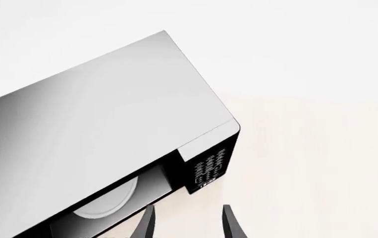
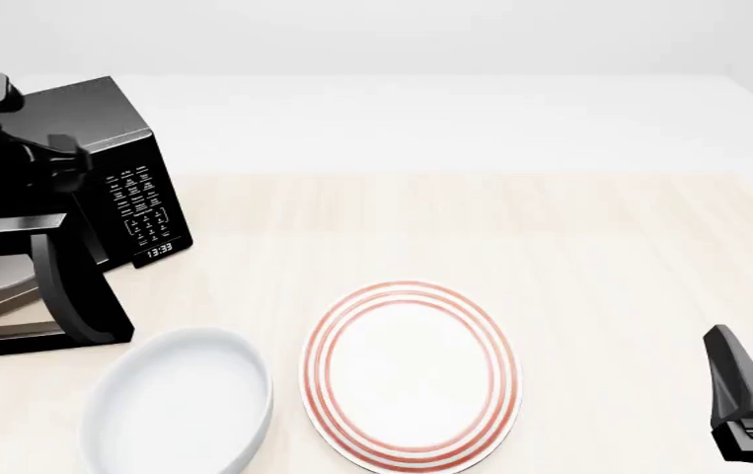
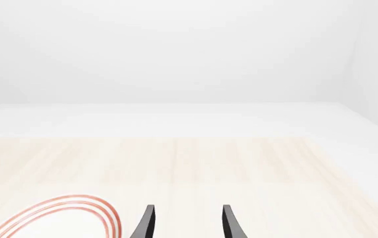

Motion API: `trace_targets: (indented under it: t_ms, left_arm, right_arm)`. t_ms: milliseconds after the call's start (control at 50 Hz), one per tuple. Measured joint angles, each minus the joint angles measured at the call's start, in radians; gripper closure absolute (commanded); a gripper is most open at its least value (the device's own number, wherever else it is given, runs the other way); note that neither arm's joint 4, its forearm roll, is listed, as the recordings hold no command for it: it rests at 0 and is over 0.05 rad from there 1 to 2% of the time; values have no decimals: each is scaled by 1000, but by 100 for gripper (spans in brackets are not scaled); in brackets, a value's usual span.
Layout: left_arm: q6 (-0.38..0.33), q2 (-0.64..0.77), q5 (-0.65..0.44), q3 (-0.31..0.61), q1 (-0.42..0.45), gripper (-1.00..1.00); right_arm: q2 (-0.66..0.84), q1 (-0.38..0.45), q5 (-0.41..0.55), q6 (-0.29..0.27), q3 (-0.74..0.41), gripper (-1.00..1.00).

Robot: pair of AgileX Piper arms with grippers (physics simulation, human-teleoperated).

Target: Open the microwave.

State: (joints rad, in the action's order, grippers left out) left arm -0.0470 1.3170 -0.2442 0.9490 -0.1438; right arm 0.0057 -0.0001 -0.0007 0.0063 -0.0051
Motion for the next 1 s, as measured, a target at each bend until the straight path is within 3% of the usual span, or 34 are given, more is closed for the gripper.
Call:
trace_targets:
  t_ms: [1000]
  left_arm:
    - [-13,17,42,-75,-96,-100]
  right_arm:
    - [0,0,0,0,0,-100]
